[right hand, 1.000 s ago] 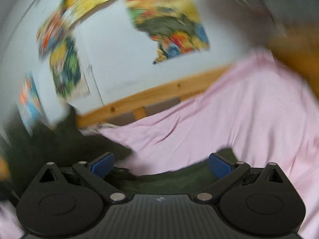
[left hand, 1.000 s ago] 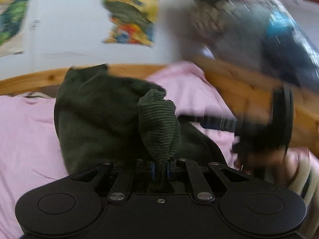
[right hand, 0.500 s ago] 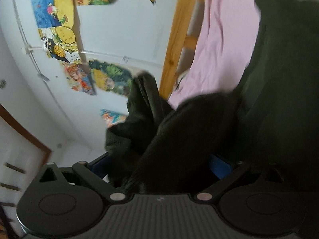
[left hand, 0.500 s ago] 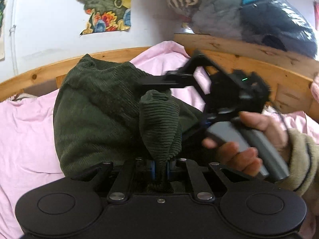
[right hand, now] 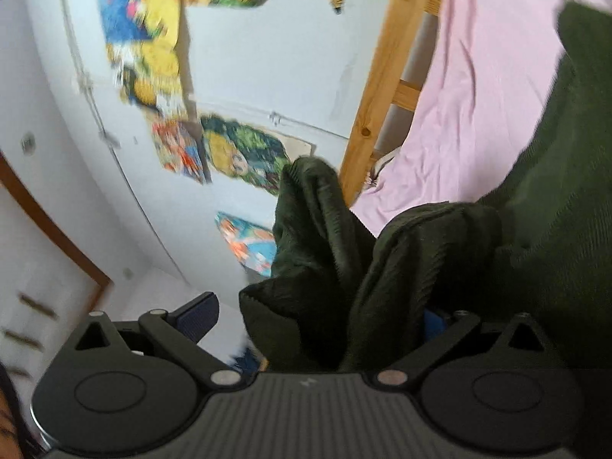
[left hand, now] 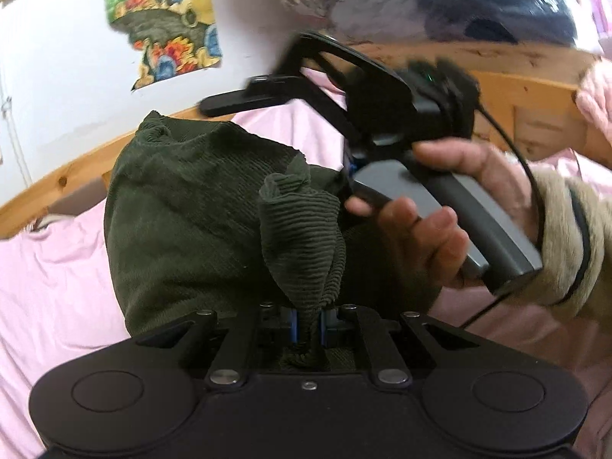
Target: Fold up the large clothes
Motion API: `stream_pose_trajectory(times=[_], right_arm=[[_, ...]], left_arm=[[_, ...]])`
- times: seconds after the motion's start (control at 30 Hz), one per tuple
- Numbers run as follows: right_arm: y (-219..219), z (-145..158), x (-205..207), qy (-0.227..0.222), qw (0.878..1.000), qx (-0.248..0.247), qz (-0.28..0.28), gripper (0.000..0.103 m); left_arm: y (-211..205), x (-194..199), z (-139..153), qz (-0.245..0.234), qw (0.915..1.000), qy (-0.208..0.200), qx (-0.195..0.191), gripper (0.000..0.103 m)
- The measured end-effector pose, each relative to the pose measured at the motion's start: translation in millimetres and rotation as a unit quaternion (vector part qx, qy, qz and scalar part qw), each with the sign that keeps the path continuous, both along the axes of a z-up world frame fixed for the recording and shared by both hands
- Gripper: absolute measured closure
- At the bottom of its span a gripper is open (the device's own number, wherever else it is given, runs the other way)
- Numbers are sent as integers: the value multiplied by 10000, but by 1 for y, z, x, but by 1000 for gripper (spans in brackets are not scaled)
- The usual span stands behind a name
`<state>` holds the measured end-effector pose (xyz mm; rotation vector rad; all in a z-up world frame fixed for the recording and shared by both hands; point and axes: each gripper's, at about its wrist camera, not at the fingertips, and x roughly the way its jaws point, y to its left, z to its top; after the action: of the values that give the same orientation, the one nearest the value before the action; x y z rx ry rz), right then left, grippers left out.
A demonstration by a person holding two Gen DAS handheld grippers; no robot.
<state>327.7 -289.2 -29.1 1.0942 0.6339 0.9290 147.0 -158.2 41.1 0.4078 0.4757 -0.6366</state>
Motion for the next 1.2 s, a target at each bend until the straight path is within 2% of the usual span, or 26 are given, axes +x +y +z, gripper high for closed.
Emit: stream_pose_trajectory(times=[0.13,0.2,0.27,0.33,0.4,0.5,0.53,0.67,0.77,0.9,1.0,1.13,1.2], right_arm=[[1,22,-12,-358,9967,-723,-106,0],[0,26,-15,-437,9952,-856,-173,0],[-4,25,-15,-397,9951,-865,-264,6],[-11,23,-16,-314,9951,-852,-383,22],[-11,24,-16,-298,9938,-941,-508,33],[-11,34,-21,-492,9900,-1163,-630,58],[-10,40,-25,-637,9862,-1354,-714,61],[-19,62,-43,-1072,9743,-1696,-1019,66],[-42,73,-60,-1135,9646,-1908,-1423,67],[-88,68,-73,-844,9520,-2133,-2026,67],[-110,51,-74,-461,9457,-2269,-2281,67],[-124,17,-69,83,9431,-2344,-2358,66],[-124,5,-69,175,9471,-2204,-2327,65]], left_arm=[[-9,-8,-4,-156,9996,-140,192,94],[-12,-10,-5,-216,9995,-130,207,94],[-13,-10,-6,-257,9994,-111,216,94],[-15,-11,-7,-312,9992,-107,211,94],[-17,-11,-7,-336,9991,-128,245,94],[-25,-10,-5,-398,9986,-198,279,94],[-26,-8,-3,-429,9985,-196,266,94],[-46,-4,5,-674,9973,-236,163,94],[-67,2,4,-944,9955,-127,-29,94],[-98,15,-6,-1304,9910,185,-248,93],[-115,32,-18,-1442,9871,639,-272,92],[-115,46,-37,-1382,9828,1183,-328,85],[-108,42,-35,-1338,9816,1274,-471,76]])
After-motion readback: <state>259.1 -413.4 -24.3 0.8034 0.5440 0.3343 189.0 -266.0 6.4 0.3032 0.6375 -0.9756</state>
